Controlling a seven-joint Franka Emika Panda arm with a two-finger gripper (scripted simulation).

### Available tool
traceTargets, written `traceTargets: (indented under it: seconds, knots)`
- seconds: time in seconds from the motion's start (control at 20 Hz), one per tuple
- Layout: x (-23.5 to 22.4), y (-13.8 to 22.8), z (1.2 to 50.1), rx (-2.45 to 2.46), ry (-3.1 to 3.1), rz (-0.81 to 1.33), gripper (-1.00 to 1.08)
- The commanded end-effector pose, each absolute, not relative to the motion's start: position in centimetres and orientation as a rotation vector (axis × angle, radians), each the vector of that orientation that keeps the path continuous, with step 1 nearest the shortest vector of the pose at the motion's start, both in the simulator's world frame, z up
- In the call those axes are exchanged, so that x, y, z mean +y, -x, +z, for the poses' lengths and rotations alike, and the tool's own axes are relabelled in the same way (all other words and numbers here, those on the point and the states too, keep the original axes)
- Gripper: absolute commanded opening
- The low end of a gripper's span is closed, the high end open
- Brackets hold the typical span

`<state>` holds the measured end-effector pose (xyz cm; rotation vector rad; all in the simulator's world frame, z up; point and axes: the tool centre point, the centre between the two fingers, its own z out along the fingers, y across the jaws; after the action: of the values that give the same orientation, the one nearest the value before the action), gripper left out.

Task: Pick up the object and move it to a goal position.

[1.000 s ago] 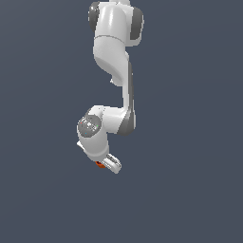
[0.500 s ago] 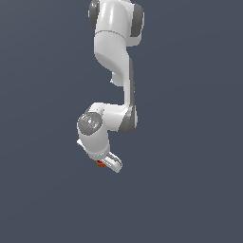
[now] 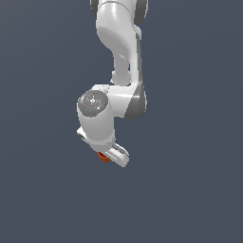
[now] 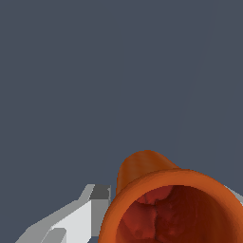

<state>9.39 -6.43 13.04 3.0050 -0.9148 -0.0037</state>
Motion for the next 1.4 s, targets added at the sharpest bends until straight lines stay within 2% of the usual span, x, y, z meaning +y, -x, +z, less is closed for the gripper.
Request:
traceTargets:
  seconds: [0.0, 0.8, 1.35]
  knots:
    - [-5.6, -9.5, 15.9, -0.915, -3.006, -0.001, -1.0]
    - [-0.8, -10.7, 32.5, -0.915, -3.004, 0.0, -1.0]
    - [1.3, -11.4, 39.5, -0.914, -3.005, 0.0, -1.0]
